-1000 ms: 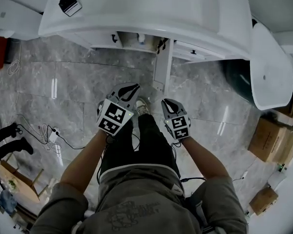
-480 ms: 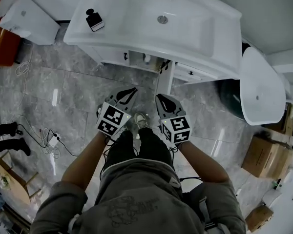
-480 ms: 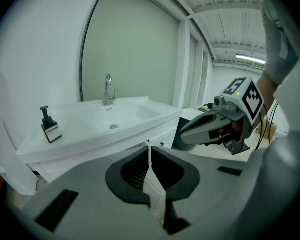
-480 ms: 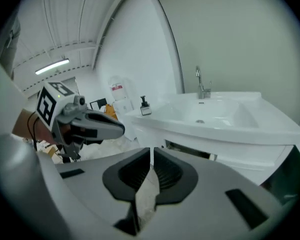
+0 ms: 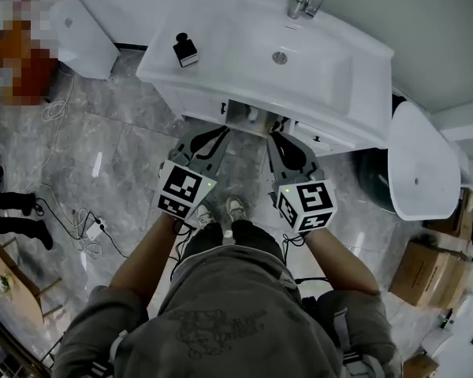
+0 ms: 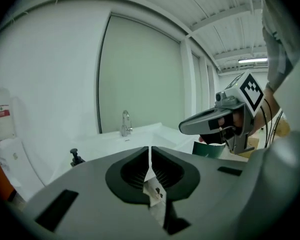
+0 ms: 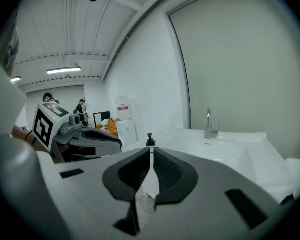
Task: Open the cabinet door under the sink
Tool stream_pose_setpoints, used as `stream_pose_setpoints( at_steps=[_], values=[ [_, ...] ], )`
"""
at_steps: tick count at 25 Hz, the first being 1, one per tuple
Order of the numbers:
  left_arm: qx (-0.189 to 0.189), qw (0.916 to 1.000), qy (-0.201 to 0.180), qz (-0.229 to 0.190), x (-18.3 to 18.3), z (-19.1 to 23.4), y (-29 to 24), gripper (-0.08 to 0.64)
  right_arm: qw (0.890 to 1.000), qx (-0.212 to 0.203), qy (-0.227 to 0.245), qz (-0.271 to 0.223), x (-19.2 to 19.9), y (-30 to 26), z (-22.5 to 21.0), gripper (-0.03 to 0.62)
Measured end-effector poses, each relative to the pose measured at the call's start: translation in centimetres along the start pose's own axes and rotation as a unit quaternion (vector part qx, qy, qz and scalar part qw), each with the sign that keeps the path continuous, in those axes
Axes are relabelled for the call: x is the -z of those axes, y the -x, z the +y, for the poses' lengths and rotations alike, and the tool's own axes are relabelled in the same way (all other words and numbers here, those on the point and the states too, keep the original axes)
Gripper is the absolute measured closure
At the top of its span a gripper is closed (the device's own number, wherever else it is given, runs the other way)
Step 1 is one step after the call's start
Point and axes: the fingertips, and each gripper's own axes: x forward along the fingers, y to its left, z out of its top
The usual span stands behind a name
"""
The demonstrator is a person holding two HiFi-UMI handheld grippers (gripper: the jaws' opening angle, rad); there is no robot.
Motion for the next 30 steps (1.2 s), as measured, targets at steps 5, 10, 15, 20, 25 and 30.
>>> stream_pose_setpoints(
  at_steps=[5,10,15,20,25,30],
  values=[
    [-0.025,0.9974,-0.021,-0.064,-6.1,1.8,3.0,0.531,0.998,-0.005,0.028,-0.050,-6.7,1.0,1.8,0.551],
    [-0.041,0.9913,-0.046,-0.117,-11.2,2.1,6.7,0.531,0.993,-0.028,0.052,-0.103,-12.2,3.1,4.5,0.552],
    [-0.054,0.9840,-0.061,-0.159,-15.0,1.9,9.9,0.531,0.985,-0.042,0.080,-0.148,-16.4,5.6,7.0,0.552],
    [-0.057,0.9815,-0.054,-0.175,-16.6,1.4,12.4,0.531,0.977,-0.056,0.097,-0.182,-19.1,8.2,8.8,0.554],
    [-0.071,0.9770,-0.062,-0.191,-17.1,0.9,14.6,0.531,0.972,-0.060,0.085,-0.212,-20.1,10.3,9.8,0.554],
    [-0.079,0.9772,-0.063,-0.187,-16.2,0.5,15.3,0.531,0.969,-0.060,0.080,-0.225,-20.1,11.5,10.4,0.555]
  ],
)
